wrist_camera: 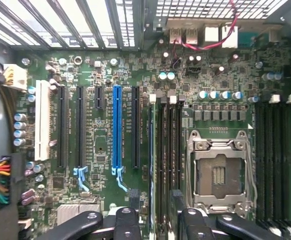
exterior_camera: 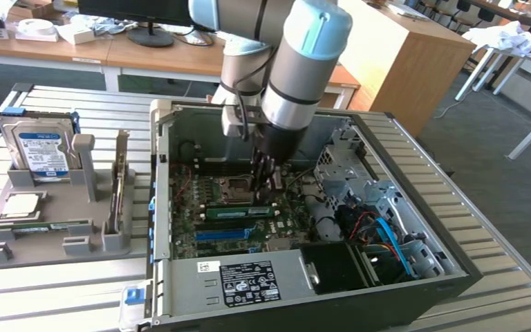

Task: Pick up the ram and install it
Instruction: 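Insert the ram into the slot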

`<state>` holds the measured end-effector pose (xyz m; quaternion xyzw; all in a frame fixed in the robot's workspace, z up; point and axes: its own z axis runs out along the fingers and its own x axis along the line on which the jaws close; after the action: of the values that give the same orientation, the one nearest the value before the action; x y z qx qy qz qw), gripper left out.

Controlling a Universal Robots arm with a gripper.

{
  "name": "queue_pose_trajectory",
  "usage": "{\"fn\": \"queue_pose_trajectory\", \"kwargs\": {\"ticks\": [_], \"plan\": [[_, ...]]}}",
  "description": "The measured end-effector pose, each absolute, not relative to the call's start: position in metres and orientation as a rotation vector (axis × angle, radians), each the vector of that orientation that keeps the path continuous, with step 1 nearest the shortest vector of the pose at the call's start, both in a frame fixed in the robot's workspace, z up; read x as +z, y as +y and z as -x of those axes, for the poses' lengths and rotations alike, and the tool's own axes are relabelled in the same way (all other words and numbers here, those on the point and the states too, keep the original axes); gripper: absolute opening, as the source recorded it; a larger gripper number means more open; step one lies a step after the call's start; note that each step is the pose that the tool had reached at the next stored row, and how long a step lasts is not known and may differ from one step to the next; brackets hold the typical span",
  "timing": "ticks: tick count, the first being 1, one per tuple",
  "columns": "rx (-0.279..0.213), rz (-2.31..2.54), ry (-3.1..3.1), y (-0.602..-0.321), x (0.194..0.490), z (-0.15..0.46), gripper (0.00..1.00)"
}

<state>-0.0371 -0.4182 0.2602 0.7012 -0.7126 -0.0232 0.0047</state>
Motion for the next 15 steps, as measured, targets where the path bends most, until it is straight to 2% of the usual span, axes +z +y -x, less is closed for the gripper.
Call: {"fn": "queue_pose_trajectory", "kwargs": {"ticks": [15], "plan": [[-0.072,-2.196,-2.232,-0.418,0.292,0.037,0.37]]}}
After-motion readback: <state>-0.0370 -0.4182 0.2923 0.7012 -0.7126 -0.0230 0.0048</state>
